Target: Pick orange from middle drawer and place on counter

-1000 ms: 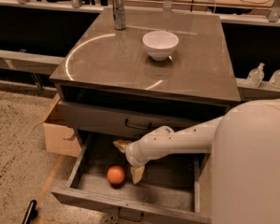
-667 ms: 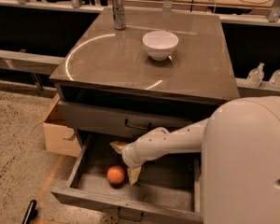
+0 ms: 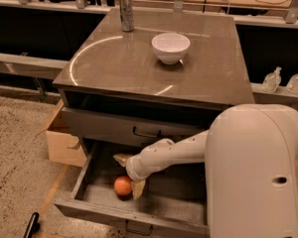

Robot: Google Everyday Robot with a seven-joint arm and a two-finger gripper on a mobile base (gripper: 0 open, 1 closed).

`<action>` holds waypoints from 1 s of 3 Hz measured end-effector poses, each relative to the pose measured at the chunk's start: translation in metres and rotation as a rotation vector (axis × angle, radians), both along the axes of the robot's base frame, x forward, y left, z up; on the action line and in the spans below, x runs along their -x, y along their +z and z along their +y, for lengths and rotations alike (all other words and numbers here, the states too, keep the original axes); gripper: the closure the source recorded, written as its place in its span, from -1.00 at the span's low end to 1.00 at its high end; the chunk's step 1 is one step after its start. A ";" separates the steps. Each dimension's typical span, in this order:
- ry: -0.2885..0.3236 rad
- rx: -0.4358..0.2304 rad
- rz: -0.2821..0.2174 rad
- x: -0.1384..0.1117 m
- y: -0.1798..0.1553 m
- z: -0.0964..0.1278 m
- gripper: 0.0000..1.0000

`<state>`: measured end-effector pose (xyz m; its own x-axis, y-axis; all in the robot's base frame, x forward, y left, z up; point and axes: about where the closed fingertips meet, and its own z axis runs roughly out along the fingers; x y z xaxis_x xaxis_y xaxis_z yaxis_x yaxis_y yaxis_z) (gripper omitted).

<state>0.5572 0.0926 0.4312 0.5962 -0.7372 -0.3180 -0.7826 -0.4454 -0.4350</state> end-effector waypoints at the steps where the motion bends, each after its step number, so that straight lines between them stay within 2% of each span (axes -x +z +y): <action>1: 0.006 -0.007 0.020 0.001 -0.011 0.009 -1.00; 2: 0.010 -0.013 0.046 0.003 -0.021 0.013 -0.68; 3: 0.009 -0.019 0.069 0.006 -0.028 0.013 -0.21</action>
Offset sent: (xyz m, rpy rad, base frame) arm -0.0041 0.0155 -0.0325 0.0223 0.0760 0.0126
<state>0.5509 0.1059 0.4031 0.5788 -0.7256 -0.3721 -0.8071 -0.4446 -0.3886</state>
